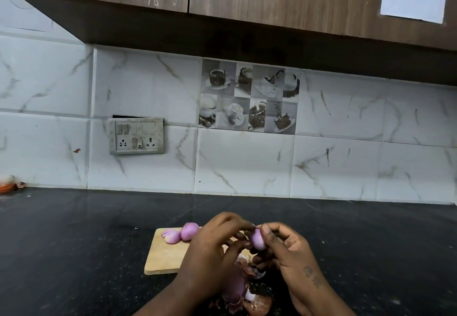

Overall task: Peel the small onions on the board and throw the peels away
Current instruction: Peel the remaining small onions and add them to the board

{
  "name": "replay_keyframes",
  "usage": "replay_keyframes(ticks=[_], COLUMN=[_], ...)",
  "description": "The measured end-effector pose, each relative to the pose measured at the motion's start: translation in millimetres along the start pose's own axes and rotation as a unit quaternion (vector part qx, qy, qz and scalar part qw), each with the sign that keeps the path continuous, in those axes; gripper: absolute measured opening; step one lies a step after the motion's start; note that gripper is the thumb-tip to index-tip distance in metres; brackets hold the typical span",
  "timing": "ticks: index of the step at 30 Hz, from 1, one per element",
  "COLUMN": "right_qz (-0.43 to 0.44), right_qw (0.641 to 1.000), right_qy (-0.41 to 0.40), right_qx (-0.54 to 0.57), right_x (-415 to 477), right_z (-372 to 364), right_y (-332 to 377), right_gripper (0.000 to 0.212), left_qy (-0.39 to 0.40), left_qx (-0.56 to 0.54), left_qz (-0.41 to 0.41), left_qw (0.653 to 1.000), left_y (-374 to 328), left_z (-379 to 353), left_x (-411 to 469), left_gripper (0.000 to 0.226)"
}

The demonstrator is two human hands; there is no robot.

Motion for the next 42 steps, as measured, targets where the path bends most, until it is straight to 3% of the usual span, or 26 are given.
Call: replay_keyframes(ticks=[6, 16, 20, 27, 34, 42], right_qz=[0.000, 0.053, 0.057, -0.012, -0.060, -0.005], right_qw=[0.999, 0.991, 0.993, 1.000, 0.997, 0.999], right_qy=[0.022, 0.026, 0.040, 0.026, 0.045, 0.046], right_qx=[-0.041, -0.122, -0.099, -0.004, -0.001, -0.027], right_x=[0, 0, -2, -4, -4, -3], right_z=[0, 1, -4, -6, -5, -2], right_y=[-4, 1, 4, -1, -5, 0], right_gripper=[0.028, 0.020, 0.016, 0.017, 0.022, 0.017], left_qy=[-0.003, 0.028, 0.048, 0.050, 0.032, 0.026], left_qx=[0.026, 0.093, 0.112, 0.082, 0.028, 0.000], left_qz=[-0.006, -0.012, -0.030, -0.041, 0.001, 0.014], left_qw=[1.000, 0.995, 0.992, 0.995, 0.999, 1.000], left_y=[6, 3, 1, -8, 0, 5], left_z=[-2, -9, -12, -4, 0, -2], left_x=[0, -2, -3, -2, -2, -2], left_gripper=[0.014, 0.014, 0.011, 0.009, 0.018, 0.021])
Point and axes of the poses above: each hand's wrist, its own x-axis towards the middle knuckle, its own z-axis out of the back of the hand, y = z × x, the point moved 4 cm from there along x, towards the middle knuckle, and after that the axes turned 15 degrees about x, right-handed, at the moved point
